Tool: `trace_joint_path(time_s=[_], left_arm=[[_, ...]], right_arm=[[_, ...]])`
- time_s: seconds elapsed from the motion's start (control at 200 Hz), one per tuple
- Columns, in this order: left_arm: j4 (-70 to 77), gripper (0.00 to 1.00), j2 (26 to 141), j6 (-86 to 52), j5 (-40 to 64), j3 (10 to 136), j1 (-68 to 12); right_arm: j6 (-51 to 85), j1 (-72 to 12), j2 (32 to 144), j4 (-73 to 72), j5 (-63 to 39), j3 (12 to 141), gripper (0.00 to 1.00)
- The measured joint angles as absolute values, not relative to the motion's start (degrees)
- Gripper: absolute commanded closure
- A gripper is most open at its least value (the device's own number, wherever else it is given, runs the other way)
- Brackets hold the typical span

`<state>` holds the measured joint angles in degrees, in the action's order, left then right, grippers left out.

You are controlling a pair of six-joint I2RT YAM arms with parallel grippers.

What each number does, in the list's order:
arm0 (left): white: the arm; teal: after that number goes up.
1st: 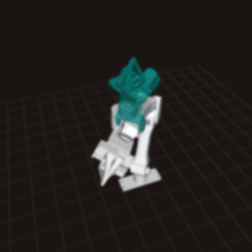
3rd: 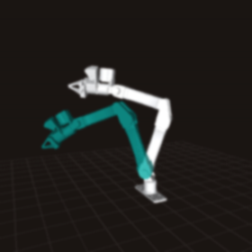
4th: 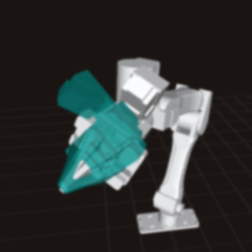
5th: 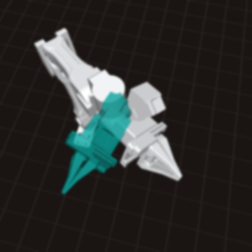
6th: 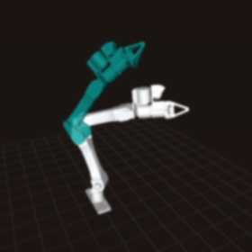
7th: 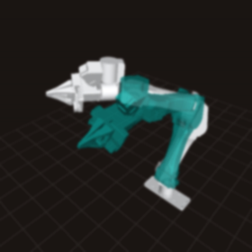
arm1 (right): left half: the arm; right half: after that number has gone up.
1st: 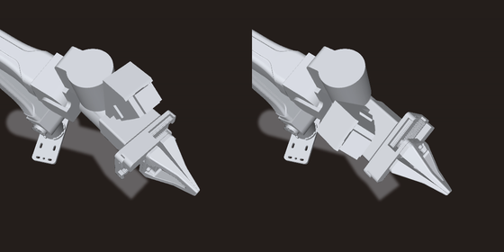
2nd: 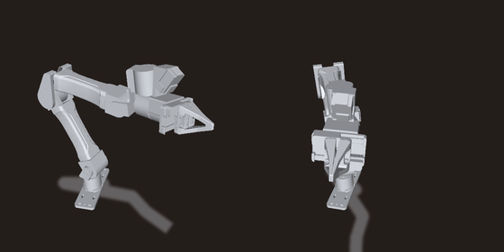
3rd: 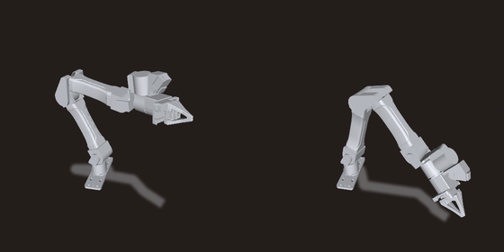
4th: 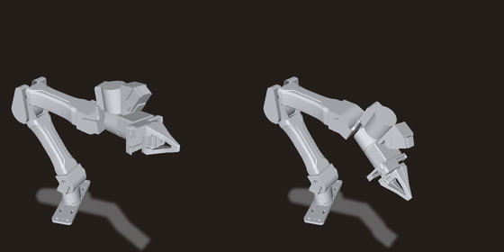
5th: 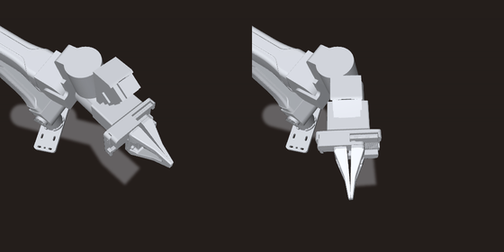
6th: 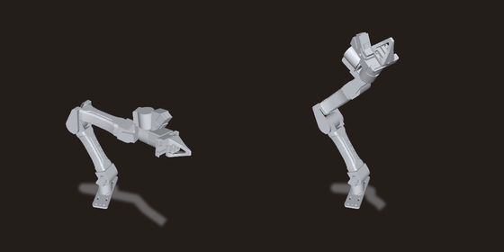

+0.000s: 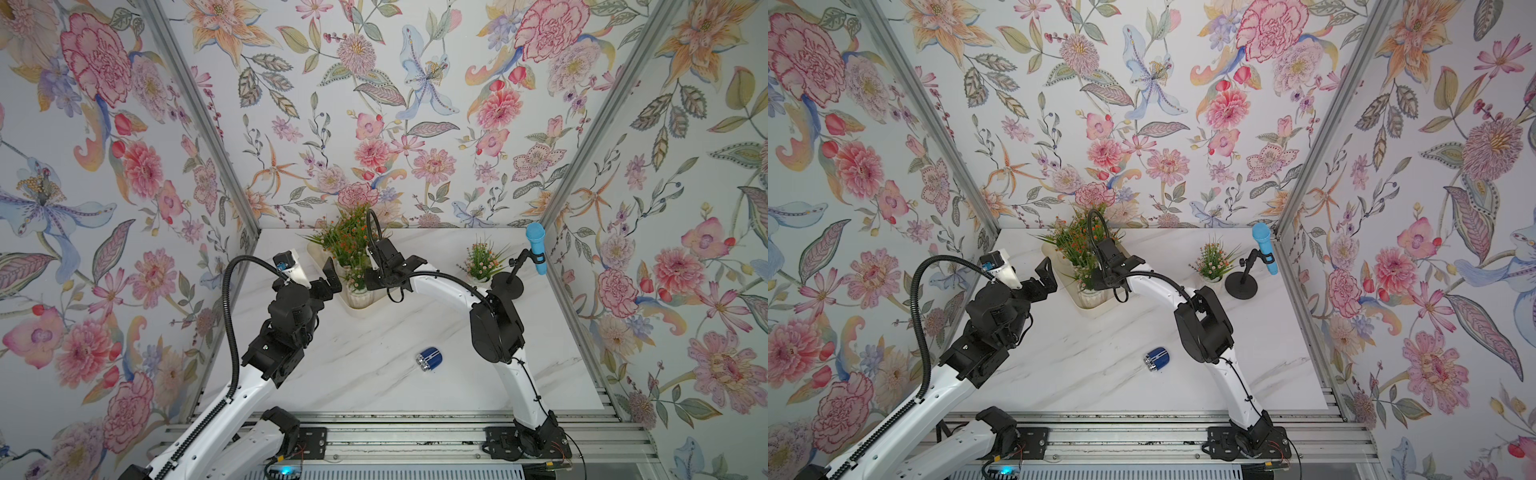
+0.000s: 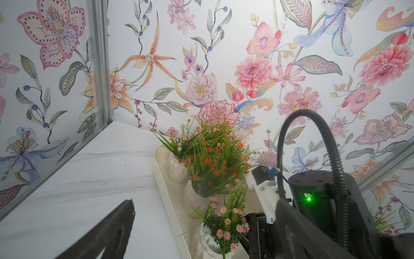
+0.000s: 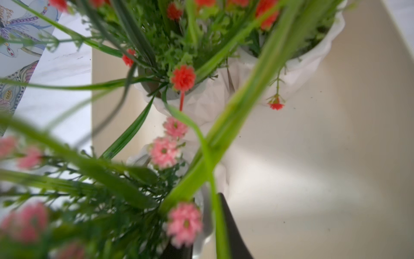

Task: Put the potted gypsophila into the storage box
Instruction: Place the baby's breath potted plant at the storage box.

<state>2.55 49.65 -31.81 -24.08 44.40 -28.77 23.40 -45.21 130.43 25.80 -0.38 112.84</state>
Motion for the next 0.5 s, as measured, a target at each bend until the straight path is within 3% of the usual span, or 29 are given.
trace_joint_path(time_s=[0.19, 0.5], left_arm=[[2.72, 0.0, 51.27, -31.14, -23.73, 44.84, -28.75], [7.92, 0.0, 57.8, -29.71, -16.58, 47.44, -28.56]], right_arm=[[22.94, -45.21, 130.43, 25.69, -0.1, 113.06, 0.63], [22.24, -43.44, 124.64, 25.54, 5.26, 106.24, 0.54]])
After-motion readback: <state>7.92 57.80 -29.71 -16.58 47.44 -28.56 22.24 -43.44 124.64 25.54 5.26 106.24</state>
